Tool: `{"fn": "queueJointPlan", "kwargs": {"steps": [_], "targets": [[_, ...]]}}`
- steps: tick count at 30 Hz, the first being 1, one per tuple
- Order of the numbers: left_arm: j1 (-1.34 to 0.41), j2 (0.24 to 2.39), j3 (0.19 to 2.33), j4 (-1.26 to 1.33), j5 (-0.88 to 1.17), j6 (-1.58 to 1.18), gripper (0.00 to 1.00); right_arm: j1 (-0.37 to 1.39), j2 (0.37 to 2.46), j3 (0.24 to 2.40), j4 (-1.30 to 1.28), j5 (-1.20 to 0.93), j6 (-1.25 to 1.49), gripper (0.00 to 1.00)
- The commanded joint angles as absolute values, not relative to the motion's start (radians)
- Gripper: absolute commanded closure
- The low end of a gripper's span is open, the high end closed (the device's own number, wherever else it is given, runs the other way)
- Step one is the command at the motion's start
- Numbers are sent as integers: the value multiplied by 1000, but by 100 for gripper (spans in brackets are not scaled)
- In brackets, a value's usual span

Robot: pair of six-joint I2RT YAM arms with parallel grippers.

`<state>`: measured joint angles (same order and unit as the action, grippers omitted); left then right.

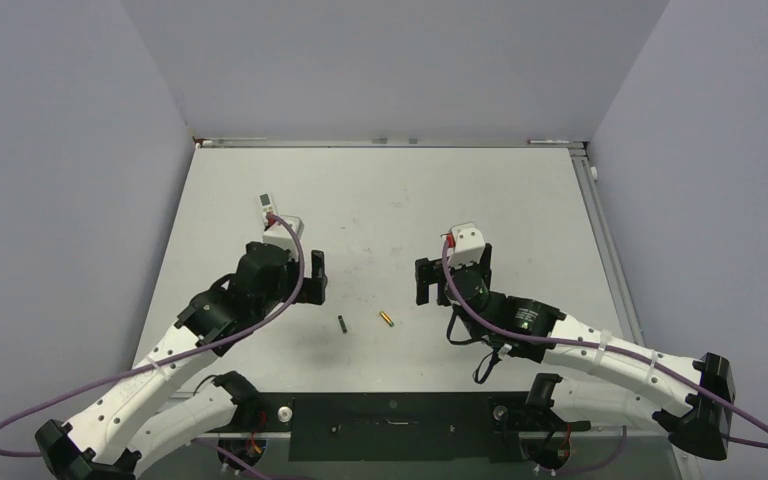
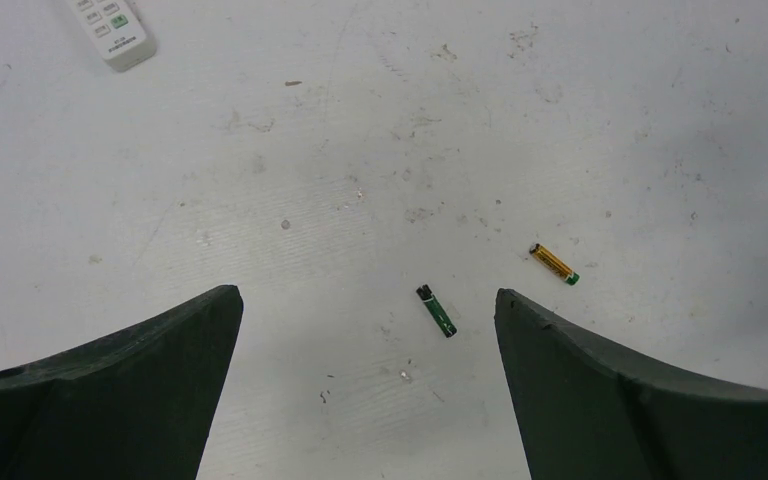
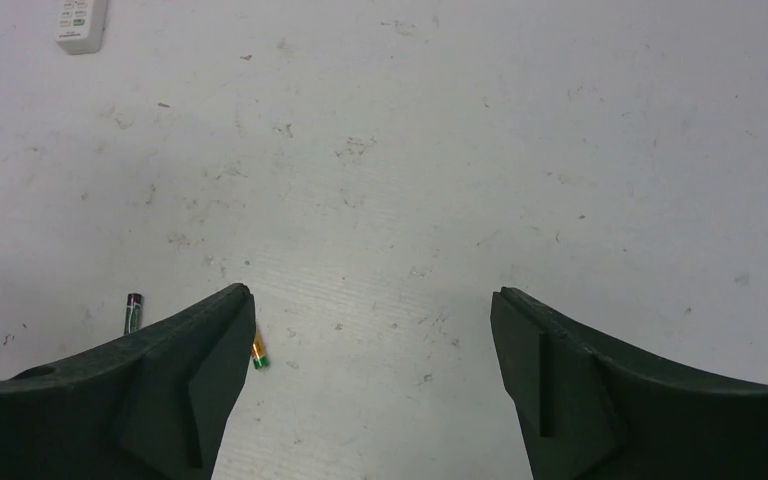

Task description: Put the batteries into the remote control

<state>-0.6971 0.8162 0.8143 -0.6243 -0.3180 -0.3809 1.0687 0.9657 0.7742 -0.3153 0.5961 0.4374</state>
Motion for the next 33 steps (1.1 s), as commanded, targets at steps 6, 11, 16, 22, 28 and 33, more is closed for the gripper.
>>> {"fn": "queueJointPlan", "kwargs": {"steps": [6,11,16,22,28,33], "targets": [[-603,876,874,-597,-257,-389,4,1077,993,843,-295,549,423,13],[-590,890,882,-603,-282,-402,4,1077,983,830,-298,559,413,12],[-582,929,921,-633,-325,-413,4,1077,987,829,-297,553,404,9],[-574,989,1018,-682,-416,-420,4,1078,1002,836,-292,527,410,6],[-543,1075,1115,-746,-485,-459,4,1078,1028,833,-284,521,421,5],[-511,1135,1154,-743,-477,-478,4,1078,1056,843,-291,520,429,4]]}}
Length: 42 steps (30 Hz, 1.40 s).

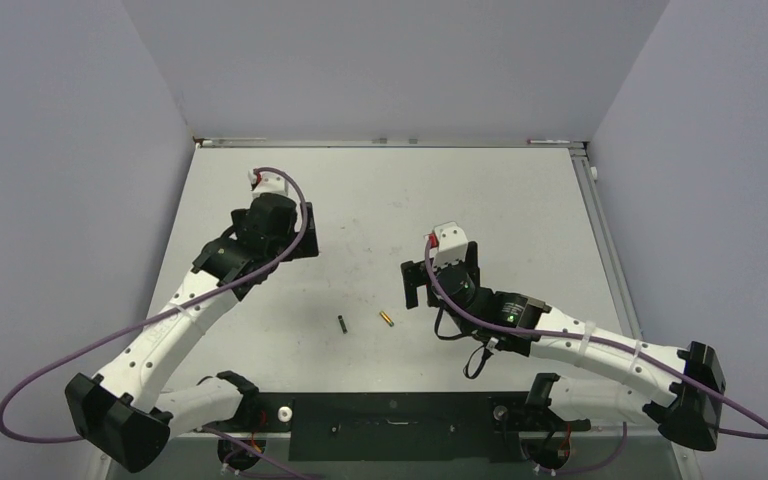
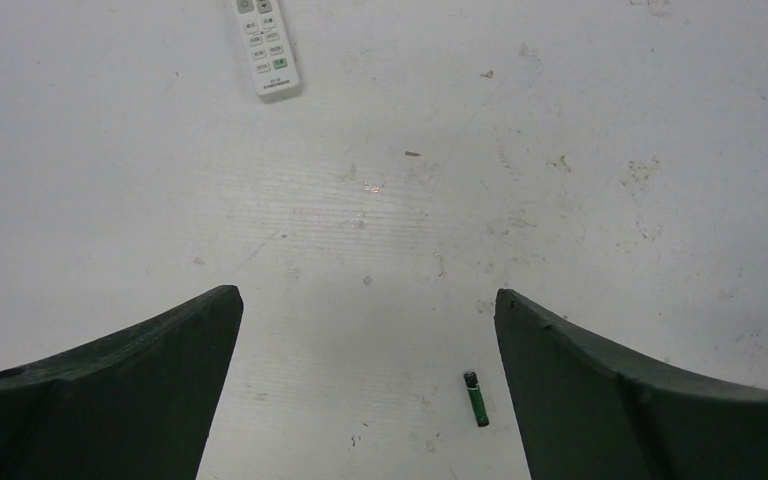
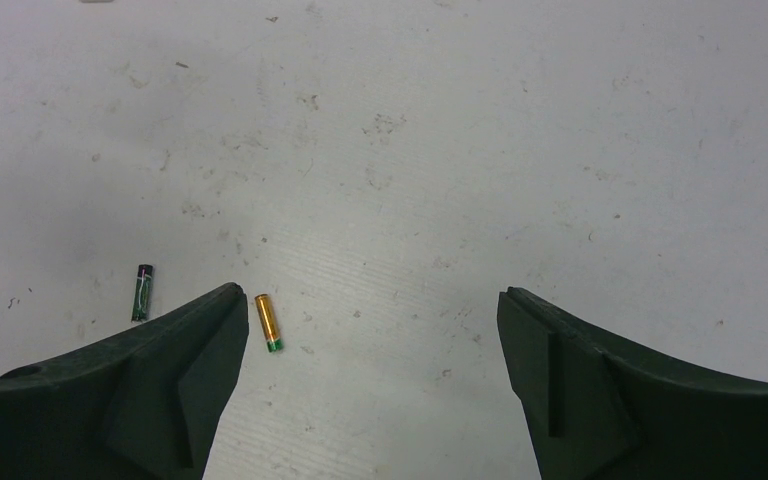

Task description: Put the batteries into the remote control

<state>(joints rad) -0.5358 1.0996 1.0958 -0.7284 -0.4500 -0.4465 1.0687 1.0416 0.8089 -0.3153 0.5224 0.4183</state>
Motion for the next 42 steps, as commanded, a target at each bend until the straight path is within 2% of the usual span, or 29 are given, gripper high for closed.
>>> {"fn": "queueJointPlan", "kwargs": {"steps": [1,6,11,16,36,38,42], "targets": [[-502,1146,1155,-739,-477,-483,4,1078,1057,844,-291,515,428,4],[-439,1210,1177,-715,-472,-477,4,1078,1056,844,-280,486,430,3],[-318,1294,1196,-693,-347,-482,4,1078,1062,840,-270,460,431,2],[-246,1395,1223,-688,-327,-478,4,1078,1062,847,-261,423,439,2],[-126,1890,1527,-735,-202,-458,0,1079,1076,806,-248,382,498,2],[-111,1912,1528,-726,-187,-453,5,1079,1073,801,-254,384,500,2],[-75,1950,1522,-696,-125,-450,8,1080,1074,789,-248,382,506,2]]}}
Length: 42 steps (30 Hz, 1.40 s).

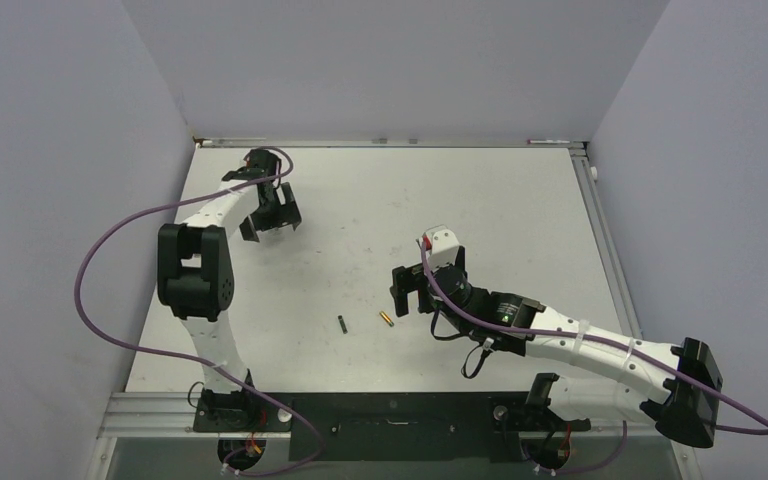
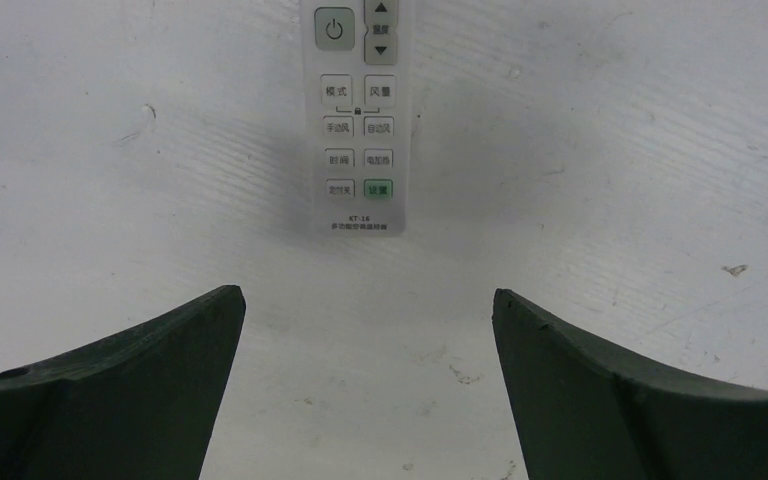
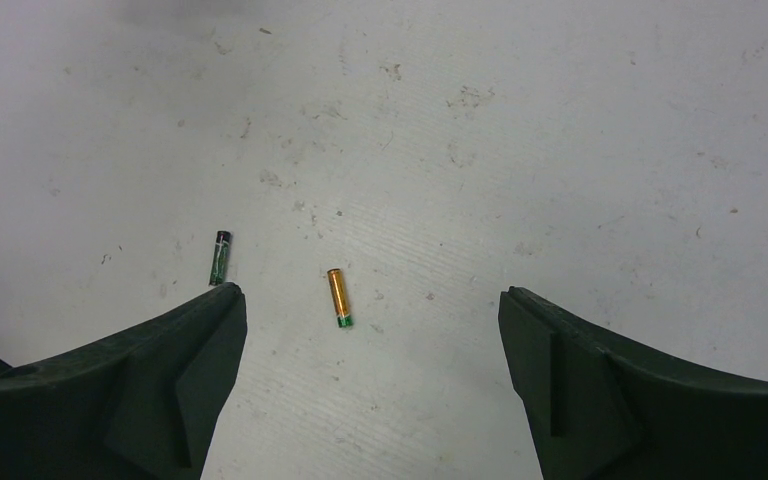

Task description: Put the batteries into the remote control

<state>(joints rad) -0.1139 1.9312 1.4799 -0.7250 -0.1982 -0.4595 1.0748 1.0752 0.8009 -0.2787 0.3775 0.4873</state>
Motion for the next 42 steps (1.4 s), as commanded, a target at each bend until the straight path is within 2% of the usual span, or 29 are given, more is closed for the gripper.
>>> {"fn": "queueJointPlan", "kwargs": {"steps": [1,21,34,42], "targets": [[-69,1960,1525,-687,-118,-448,8,1080,1077,787,-247,380,506,2],[-52,2115,1666,-694,-140,-428,29,1080,1120,770,-239,374,524,4],[-49,2158,1693,-692,-183,-422,38,1080,1106,757,-250,366,539,5],[-45,2201,1752,-702,-206,-409,38,1080,1097,756,-265,362,542,6]]}}
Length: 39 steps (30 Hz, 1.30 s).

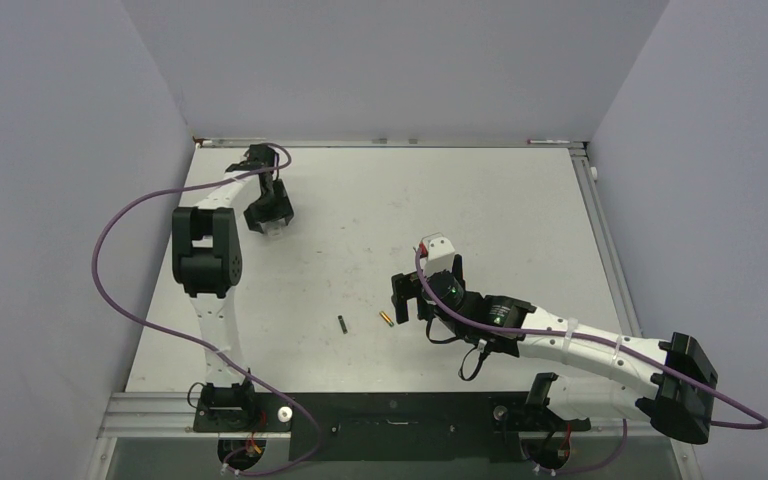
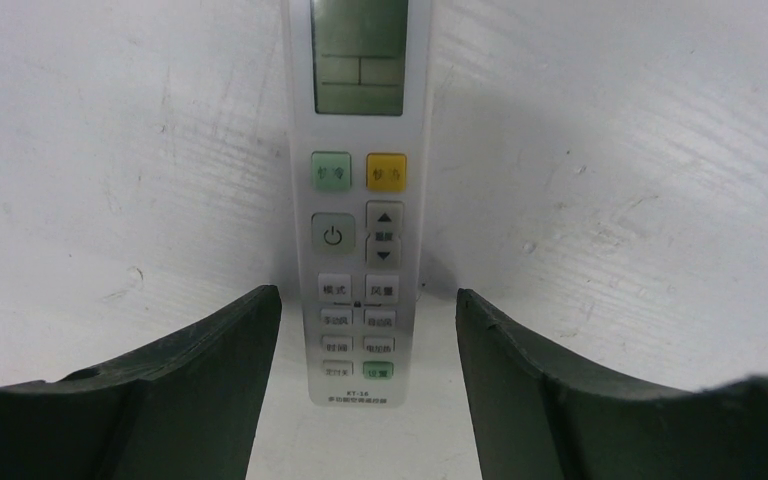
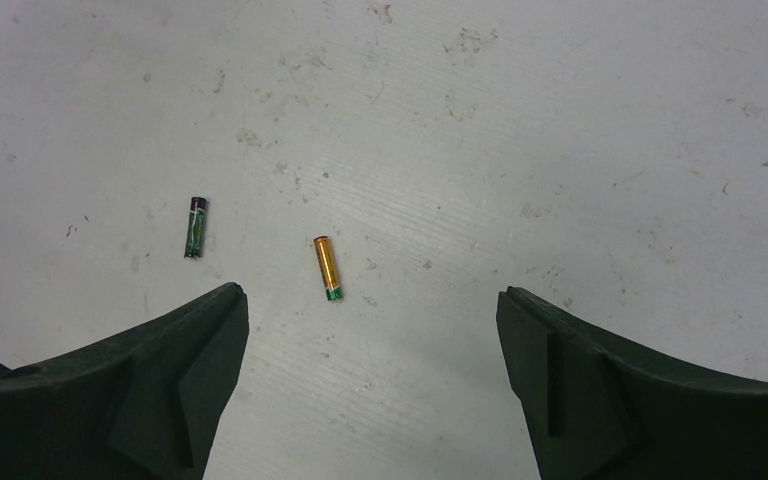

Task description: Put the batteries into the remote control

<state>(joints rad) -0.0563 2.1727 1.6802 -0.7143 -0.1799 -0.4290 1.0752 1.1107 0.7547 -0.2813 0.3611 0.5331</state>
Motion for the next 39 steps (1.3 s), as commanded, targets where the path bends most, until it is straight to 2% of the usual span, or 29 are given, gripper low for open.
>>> {"fn": "queueJointPlan", "kwargs": {"steps": [1,15,22,24,28,31,39], "targets": [[-44,2208,1761,-702,-210,-406,38,1080,1096,756,-266,364,542,6],[-37,2315,1894,-748,-239,-384,38,1080,1112,764,-267,340,535,7],[-35,2316,1891,-749,-242,-383,45,1080,1122,762,-255,328,540,8],[-31,2312,1876,-746,-242,-384,52,1080,1124,761,-252,322,542,9],[-16,2298,1827,-721,-223,-394,77,1080,1123,761,-252,315,550,10],[-5,2283,1792,-704,-196,-415,100,1081,1117,763,-255,308,554,10],[-5,2126,1620,-593,-84,-510,100,1085,1106,784,-261,297,565,12]]}}
